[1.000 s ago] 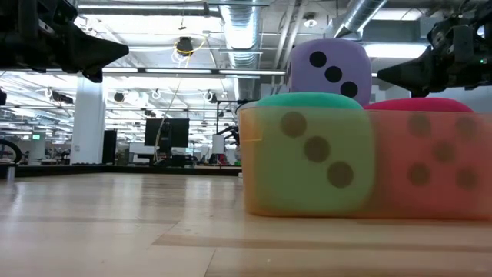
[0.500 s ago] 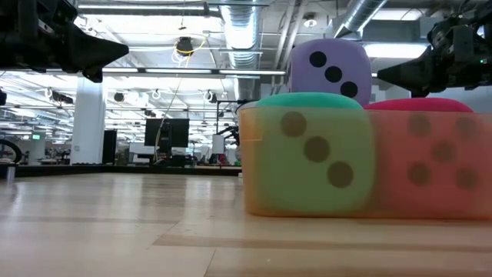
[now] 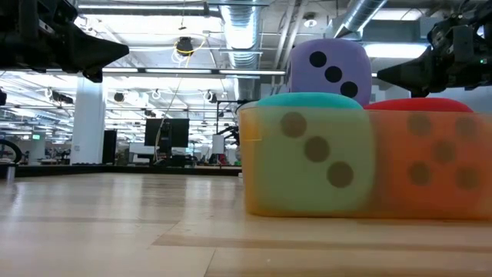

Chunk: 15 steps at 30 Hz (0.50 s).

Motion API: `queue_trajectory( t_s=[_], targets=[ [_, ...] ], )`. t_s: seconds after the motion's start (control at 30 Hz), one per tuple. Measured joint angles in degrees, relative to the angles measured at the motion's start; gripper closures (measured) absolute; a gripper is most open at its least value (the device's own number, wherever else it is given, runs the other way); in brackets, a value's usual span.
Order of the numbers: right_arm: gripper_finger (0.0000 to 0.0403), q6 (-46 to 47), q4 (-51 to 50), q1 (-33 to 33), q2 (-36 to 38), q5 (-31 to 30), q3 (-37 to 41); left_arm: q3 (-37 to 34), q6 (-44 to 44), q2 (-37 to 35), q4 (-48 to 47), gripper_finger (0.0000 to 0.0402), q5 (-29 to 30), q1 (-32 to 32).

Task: Pick & Place Dice
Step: Return to Home Position

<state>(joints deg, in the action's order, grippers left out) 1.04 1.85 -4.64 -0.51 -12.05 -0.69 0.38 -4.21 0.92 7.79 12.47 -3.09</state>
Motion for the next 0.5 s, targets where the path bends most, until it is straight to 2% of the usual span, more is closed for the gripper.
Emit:
queue_trajectory(
  t_s=[0.5],
  targets=[
    [0.0397,0.00,-0.01,-0.03,0.00,0.02,0.00,0.00,0.00,0.00,0.00,0.0402,-0.04,0.02]
  ],
)
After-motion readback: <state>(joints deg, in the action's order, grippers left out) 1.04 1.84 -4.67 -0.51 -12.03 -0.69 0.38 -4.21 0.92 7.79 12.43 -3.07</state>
